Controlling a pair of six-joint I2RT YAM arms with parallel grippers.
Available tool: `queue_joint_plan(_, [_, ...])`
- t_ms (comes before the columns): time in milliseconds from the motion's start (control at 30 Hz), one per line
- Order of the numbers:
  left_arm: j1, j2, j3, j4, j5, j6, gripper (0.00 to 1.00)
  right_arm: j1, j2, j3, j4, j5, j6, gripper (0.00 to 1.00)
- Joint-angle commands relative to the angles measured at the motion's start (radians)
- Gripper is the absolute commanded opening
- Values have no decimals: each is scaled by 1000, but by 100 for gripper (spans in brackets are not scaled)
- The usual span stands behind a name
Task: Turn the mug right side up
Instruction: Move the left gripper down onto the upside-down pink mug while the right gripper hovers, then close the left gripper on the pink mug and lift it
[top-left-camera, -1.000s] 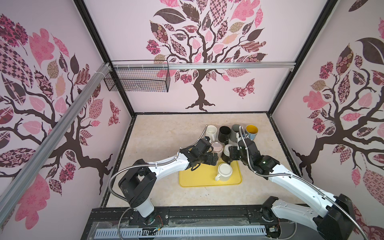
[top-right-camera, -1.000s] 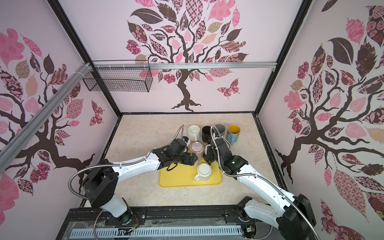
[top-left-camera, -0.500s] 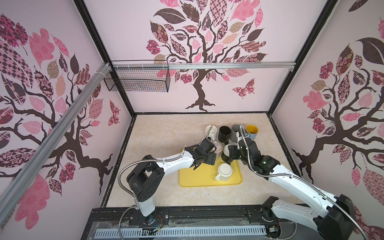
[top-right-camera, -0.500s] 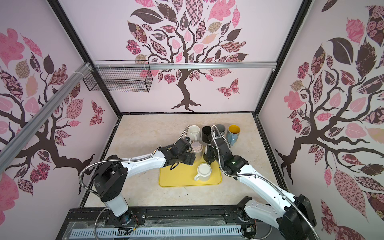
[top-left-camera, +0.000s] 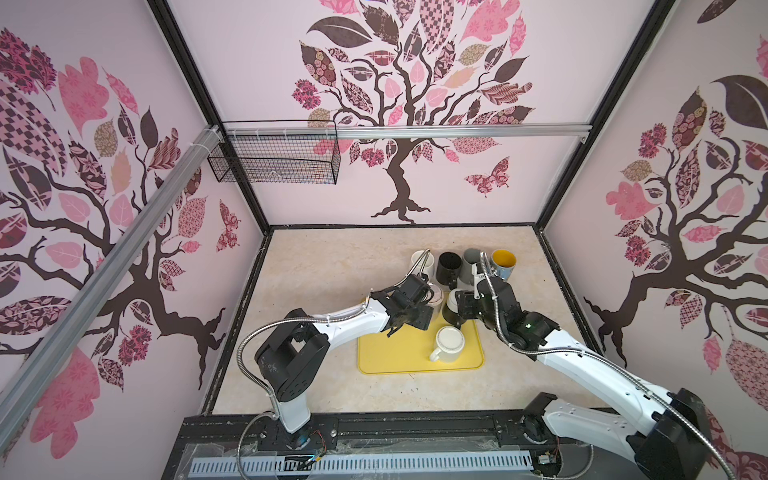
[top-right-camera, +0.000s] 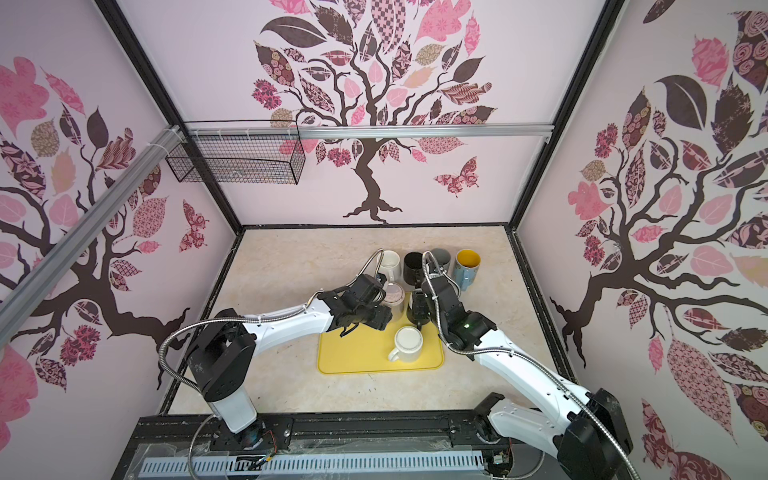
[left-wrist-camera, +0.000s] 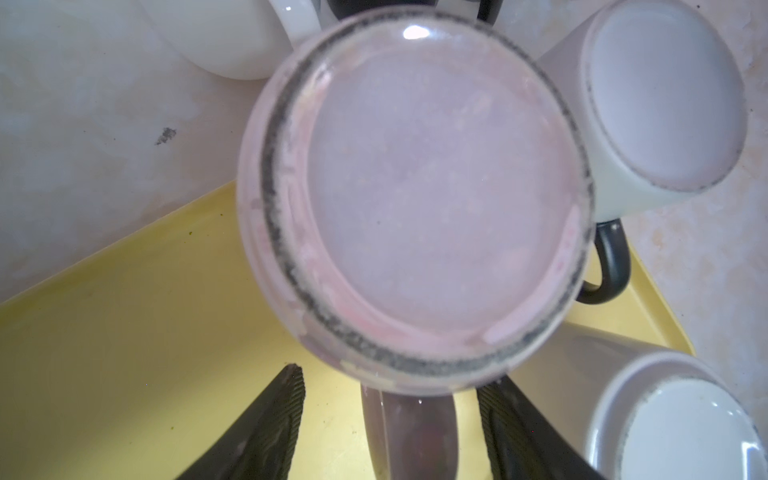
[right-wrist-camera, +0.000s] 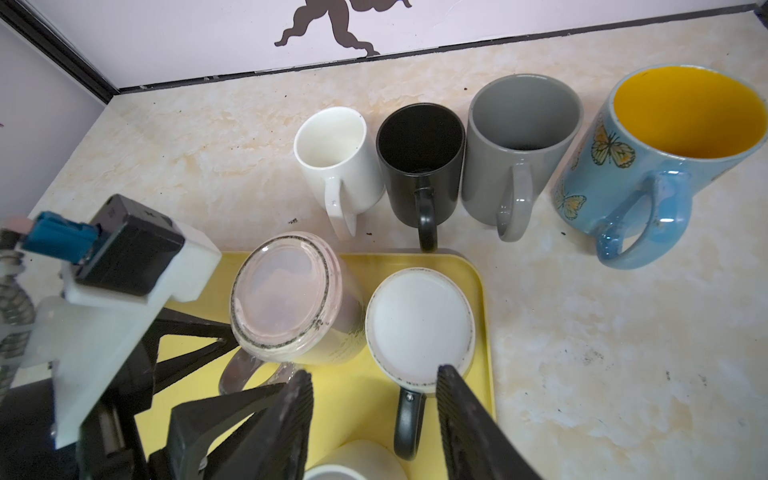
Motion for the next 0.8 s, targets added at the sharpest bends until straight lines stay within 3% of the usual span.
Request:
queue_joint_plan(0, [4,24,59,2,2,29,66,-2,-5,0,18,-8,-10,52])
queue_joint_plan(267, [5,59,96,-21,-64,25,50,-2,-5,3,16,-9,-14,52])
queue_joint_plan(600, [5,93,115,-31,-78,16,44,-1,-8,-2,23,-13,-10,52])
queue_joint_plan(767, [4,110,125,-44,-103,15,32,-1,-13,-12,25,-14,-8,52])
